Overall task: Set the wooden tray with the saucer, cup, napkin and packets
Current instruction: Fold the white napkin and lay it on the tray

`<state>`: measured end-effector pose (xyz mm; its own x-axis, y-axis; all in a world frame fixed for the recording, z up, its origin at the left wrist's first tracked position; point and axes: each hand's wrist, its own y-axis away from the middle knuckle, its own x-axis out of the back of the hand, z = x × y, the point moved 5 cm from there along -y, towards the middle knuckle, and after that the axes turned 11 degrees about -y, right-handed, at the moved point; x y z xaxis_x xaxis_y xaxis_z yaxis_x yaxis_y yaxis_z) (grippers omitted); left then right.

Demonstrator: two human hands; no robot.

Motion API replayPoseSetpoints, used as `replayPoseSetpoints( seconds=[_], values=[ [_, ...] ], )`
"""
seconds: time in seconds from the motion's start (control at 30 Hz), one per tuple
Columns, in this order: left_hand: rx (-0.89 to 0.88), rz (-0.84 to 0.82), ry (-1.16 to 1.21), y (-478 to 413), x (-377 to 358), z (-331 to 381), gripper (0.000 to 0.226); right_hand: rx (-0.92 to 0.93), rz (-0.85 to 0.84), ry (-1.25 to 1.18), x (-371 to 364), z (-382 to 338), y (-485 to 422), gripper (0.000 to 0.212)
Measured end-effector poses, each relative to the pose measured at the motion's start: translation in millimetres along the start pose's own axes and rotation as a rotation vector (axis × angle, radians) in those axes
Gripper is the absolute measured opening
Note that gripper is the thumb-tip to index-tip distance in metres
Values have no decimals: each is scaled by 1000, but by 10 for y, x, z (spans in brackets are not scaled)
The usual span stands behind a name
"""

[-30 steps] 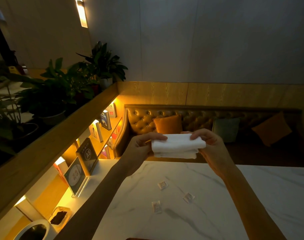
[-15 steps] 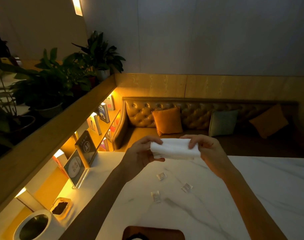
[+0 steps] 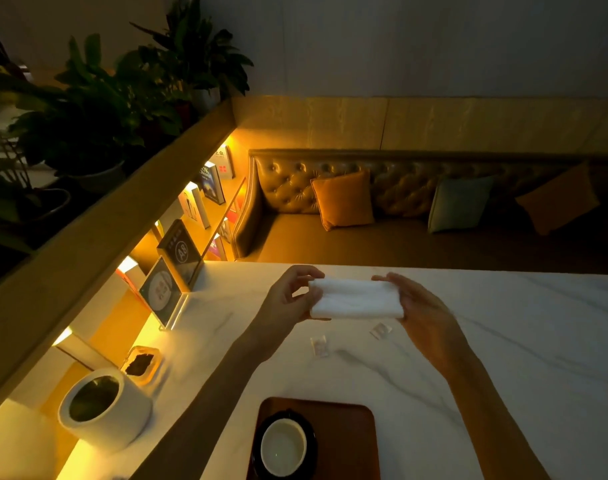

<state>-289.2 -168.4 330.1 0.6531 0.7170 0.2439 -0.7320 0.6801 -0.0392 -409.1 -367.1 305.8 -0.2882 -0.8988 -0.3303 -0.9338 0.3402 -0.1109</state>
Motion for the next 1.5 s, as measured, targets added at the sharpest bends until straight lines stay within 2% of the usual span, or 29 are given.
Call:
replayPoseSetpoints(
  seconds=[0.03,0.07,0.1,0.13,0.23,0.3,0.43,0.53,0.63,0.7,0.8,0.97,1.13,1.33,1.5],
  values=[
    [5,-9,2,20,-16,-88,21,-133,-2,-123,35,151,42,37],
    [14,-27,5,45,-38,-178,21,-249,1,-190,61,287,90,55],
    [28,-48,12,64,-70,-272,22,-328,-13,-180,82,402,139,72],
    [50,-70,24,80,-103,-365,22,-375,-26,-136,96,507,173,79],
    [200,-125,108,106,-213,-666,26,-429,-8,95,165,748,256,55],
    [325,-194,112,140,-302,-888,32,-437,31,210,269,905,305,46],
    [495,-296,-7,248,-497,-1456,47,-511,138,54,437,1364,497,46],
    [635,-211,50,410,-728,-1977,47,-616,243,-96,551,1901,802,40],
    [763,-162,12,654,-1003,-2510,42,-781,329,-174,683,2414,1239,43],
    [823,-210,-51,854,-1167,-2772,39,-847,383,-127,764,2644,1499,44],
    [893,-254,-142,1127,-1401,-3091,34,-886,494,76,901,2942,1793,42],
    [928,-199,-372,1305,-1666,-3354,36,-908,523,380,959,3321,2036,49],
    [992,-158,-538,1350,-1703,-3485,36,-911,368,607,853,3509,2005,51],
    [895,-319,-883,1327,-1744,-3501,31,-910,297,822,761,3568,2020,52],
    [817,-372,-1056,1376,-1727,-3499,38,-806,381,869,778,3465,2058,43]
  ],
)
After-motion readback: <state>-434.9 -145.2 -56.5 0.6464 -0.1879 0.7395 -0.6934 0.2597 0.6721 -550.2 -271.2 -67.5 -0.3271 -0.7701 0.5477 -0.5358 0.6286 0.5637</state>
